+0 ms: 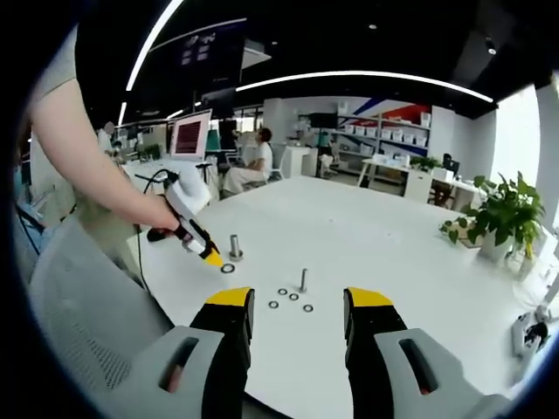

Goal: Place the washer onto the threaded stud by aligning its center hole with the stud, sliding it down to the base, and recovering from edge contact or off-axis alignment until the washer reaches the visible bottom stop.

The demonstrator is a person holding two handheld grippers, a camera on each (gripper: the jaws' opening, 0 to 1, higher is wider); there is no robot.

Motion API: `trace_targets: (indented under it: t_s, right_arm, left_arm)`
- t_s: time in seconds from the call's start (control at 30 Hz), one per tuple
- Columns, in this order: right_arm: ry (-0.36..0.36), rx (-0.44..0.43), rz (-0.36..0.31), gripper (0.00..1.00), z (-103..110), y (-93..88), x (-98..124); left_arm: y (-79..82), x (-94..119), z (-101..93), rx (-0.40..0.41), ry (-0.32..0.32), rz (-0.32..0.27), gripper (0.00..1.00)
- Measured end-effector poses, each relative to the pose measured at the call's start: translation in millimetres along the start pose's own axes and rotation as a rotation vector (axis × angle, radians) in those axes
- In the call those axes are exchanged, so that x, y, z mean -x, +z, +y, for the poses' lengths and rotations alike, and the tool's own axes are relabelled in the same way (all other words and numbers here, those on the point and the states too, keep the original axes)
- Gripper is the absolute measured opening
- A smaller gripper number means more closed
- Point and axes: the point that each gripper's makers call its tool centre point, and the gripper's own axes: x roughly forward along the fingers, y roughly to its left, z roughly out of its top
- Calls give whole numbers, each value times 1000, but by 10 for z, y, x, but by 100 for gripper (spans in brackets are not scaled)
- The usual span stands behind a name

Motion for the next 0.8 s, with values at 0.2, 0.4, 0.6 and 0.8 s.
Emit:
trace_targets:
  t_s: [0.2, 0.4, 0.6, 0.8]
  right_arm:
    - [-6, 2, 3, 43, -12, -8, 1]
    - [-7, 0, 4, 43, -16, -10, 2]
    - [-5, 0, 6, 43, -16, -16, -1]
    - [-6, -3, 4, 43, -19, -14, -1]
  left_arm:
    - [-28, -86, 23, -22, -1, 39, 24]
    - [-47, -144, 60, -26, -6, 66, 24]
    - [-66, -206, 84, -34, -5, 88, 24]
    - [-90, -245, 79, -37, -8, 104, 25]
